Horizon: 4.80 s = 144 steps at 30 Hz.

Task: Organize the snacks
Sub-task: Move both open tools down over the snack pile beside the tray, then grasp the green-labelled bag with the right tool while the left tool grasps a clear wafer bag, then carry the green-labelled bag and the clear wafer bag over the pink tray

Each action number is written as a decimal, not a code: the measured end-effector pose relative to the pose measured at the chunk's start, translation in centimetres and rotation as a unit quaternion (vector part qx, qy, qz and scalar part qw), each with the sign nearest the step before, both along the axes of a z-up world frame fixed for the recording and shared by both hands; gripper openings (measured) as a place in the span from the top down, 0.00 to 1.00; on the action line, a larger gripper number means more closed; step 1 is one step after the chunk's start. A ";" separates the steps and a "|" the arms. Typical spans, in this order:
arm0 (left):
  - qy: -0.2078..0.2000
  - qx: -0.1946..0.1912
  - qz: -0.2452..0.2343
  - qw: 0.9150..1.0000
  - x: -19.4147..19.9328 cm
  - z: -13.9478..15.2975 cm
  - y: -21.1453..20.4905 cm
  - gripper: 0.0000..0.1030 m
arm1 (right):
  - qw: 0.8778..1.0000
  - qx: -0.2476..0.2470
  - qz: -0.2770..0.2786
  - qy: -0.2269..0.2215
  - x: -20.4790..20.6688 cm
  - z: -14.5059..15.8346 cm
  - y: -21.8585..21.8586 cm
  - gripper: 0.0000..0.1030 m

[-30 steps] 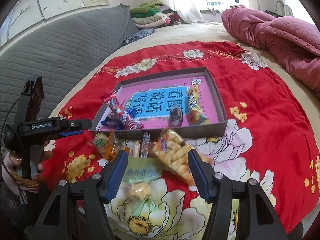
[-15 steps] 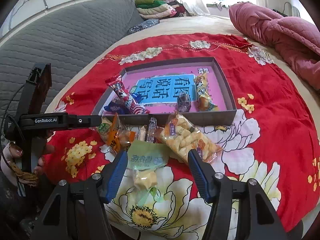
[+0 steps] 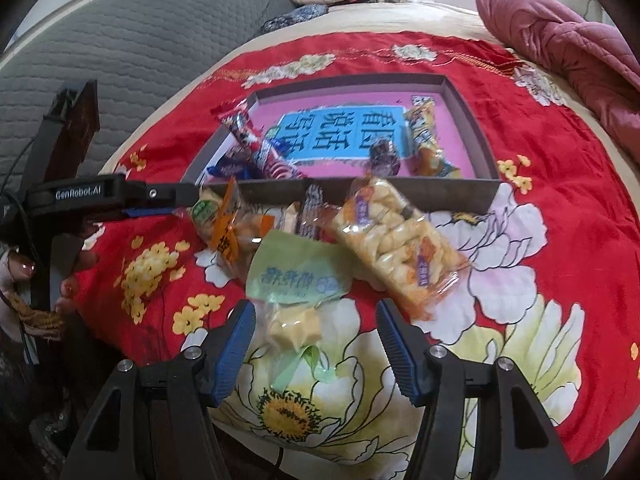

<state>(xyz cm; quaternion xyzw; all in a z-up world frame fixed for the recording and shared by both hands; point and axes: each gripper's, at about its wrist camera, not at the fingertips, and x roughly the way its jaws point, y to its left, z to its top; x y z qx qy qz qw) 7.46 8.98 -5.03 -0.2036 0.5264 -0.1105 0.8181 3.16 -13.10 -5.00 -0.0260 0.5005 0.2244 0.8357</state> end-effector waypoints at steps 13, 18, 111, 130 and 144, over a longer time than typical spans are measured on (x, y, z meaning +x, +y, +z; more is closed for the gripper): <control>0.008 -0.008 -0.006 1.000 0.2 -0.6 -0.2 0.30 | 0.999 -0.006 0.027 0.029 0.1 -1.8 1.4 0.40; 0.012 -0.010 -0.009 1.000 0.5 -1.1 -0.2 0.30 | 0.999 -0.001 0.025 0.040 0.5 -2.6 1.3 0.40; -0.099 -0.081 0.001 0.992 0.6 3.4 0.0 0.73 | 0.993 0.089 0.018 -0.072 0.9 2.7 -0.5 0.68; -0.127 -0.051 -0.012 0.990 3.2 3.1 -2.6 0.76 | 0.991 0.098 -0.010 -0.095 3.1 2.9 -1.3 0.68; -0.099 -0.041 -0.005 0.994 4.5 0.7 -2.5 0.76 | 0.989 0.095 -0.042 -0.105 4.9 2.8 -2.6 0.68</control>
